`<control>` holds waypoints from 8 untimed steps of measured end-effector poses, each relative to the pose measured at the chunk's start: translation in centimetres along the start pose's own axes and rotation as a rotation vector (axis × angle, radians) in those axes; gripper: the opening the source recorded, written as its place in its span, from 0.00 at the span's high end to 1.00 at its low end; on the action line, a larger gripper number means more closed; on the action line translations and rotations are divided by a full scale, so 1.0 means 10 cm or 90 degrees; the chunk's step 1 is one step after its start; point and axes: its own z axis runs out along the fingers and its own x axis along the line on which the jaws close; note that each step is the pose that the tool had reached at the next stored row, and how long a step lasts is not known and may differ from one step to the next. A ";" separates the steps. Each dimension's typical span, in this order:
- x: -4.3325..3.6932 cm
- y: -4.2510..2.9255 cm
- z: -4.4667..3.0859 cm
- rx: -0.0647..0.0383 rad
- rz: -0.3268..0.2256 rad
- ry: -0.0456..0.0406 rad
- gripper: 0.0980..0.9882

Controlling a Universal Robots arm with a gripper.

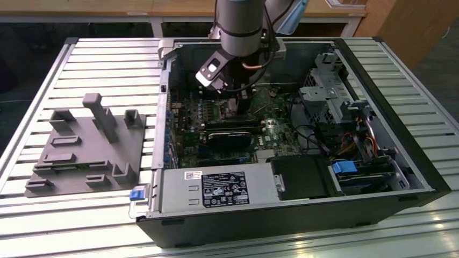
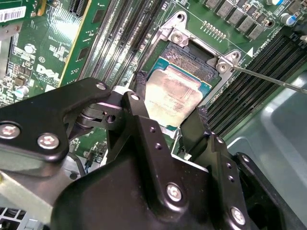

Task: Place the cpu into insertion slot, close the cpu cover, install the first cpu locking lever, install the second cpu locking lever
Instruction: 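Place the cpu into insertion slot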

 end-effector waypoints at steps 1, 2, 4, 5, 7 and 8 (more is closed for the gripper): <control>0.000 -0.001 0.006 0.000 0.000 0.0000 0.50; -0.001 -0.001 0.012 0.000 0.000 0.0000 0.50; -0.001 -0.002 0.028 0.000 0.000 0.0000 0.50; -0.002 -0.003 0.039 0.000 0.000 0.0000 0.50; -0.002 -0.005 0.062 0.000 0.000 -0.0001 0.50; -0.002 -0.007 0.070 0.000 0.000 -0.0001 0.50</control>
